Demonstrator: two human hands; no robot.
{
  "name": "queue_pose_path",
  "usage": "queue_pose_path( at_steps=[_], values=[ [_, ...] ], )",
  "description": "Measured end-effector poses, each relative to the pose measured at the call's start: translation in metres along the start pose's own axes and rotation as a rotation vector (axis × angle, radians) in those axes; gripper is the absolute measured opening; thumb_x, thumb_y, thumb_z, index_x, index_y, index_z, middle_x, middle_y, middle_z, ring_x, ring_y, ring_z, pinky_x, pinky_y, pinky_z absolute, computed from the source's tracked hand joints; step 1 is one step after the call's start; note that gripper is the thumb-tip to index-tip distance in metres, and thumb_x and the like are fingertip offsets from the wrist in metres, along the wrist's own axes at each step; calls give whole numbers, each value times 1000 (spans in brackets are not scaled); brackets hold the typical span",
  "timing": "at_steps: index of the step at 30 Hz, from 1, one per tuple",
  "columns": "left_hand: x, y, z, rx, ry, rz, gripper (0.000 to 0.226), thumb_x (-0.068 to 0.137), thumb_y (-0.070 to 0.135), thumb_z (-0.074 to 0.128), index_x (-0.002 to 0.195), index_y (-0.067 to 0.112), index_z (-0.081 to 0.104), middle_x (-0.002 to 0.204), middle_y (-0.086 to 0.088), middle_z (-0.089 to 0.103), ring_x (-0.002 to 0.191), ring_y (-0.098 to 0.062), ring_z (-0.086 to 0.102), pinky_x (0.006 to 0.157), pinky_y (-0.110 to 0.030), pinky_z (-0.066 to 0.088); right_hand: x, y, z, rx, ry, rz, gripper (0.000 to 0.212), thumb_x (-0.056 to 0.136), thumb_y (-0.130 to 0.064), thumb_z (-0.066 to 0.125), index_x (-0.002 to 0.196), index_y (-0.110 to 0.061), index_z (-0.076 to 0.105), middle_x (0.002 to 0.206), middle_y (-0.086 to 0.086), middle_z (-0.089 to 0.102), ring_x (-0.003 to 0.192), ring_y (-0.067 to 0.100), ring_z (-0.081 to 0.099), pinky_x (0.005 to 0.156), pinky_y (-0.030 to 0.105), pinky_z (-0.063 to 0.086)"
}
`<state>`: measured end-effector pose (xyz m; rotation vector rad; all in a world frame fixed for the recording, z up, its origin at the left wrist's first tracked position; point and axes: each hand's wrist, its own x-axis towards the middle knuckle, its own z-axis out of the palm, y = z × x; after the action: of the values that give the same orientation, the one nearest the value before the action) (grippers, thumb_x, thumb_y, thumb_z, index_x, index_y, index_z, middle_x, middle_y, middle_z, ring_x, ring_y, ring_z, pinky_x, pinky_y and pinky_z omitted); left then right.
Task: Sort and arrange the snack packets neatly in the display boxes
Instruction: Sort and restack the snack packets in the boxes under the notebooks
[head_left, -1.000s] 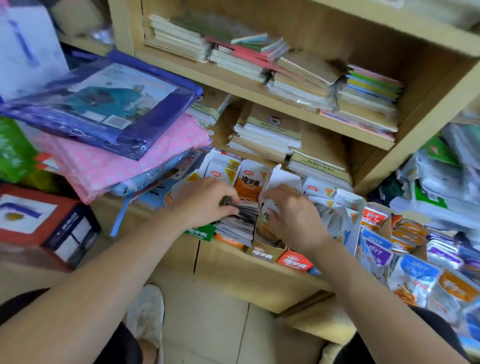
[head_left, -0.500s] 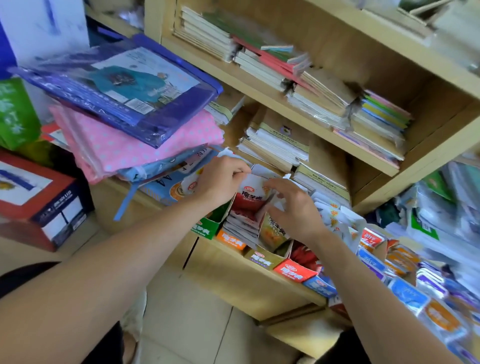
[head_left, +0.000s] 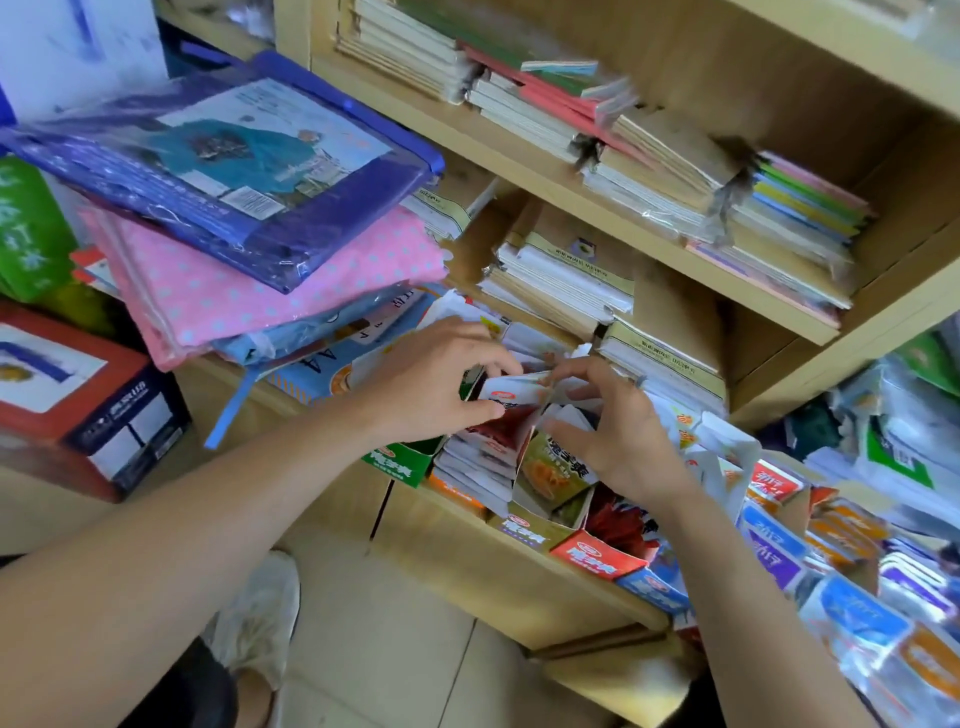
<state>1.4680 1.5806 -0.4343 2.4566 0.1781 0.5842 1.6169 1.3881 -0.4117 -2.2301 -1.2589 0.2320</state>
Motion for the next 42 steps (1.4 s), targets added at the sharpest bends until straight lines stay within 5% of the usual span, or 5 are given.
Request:
queue_pose_path(
  at_steps=[6, 12, 22, 38, 42],
  values=[
    [-18, 7, -10, 46, -148, -13, 9, 80, 40, 83, 86, 36, 77, 77, 28, 61, 86, 20, 55, 70, -2, 38, -3, 8, 6, -67, 27, -65, 54, 86, -21, 72, 136, -34, 54, 120, -20, 62, 108, -9, 56, 88, 25, 54],
    [-17, -5, -4, 167, -91, -50, 27, 82, 60, 65, 105, 46, 71, 104, 29, 64, 106, 6, 54, 81, -36, 54, -3, 13, 5, -91, -17, -102, 71, 87, -22, 71, 150, -34, 41, 152, -18, 43, 124, 0, 51, 100, 29, 49],
    [2, 3, 9, 99, 117, -41, 9, 90, 27, 72, 90, 34, 65, 85, 24, 59, 84, 2, 54, 69, -22, 44, -2, 16, 4, 13, -60, -209, 35, 87, -6, 71, 101, -36, 62, 141, -16, 52, 134, 4, 46, 109, 39, 42],
    [-1, 1, 8, 187, 234, 91, 29, 80, 17, 82, 109, 17, 79, 98, 4, 69, 89, -14, 65, 78, -35, 56, 5, 15, 7, 17, -51, -101, 40, 92, -18, 65, 126, -36, 54, 109, -9, 64, 91, 27, 65, 77, 50, 55],
    [-3, 1, 7, 232, 259, 71, 27, 81, 18, 80, 108, 17, 78, 102, 2, 73, 95, -17, 67, 82, -35, 57, 5, 13, 6, -29, -40, -88, 51, 93, -18, 65, 138, -37, 50, 128, -7, 62, 106, 19, 62, 88, 39, 55]
  ],
)
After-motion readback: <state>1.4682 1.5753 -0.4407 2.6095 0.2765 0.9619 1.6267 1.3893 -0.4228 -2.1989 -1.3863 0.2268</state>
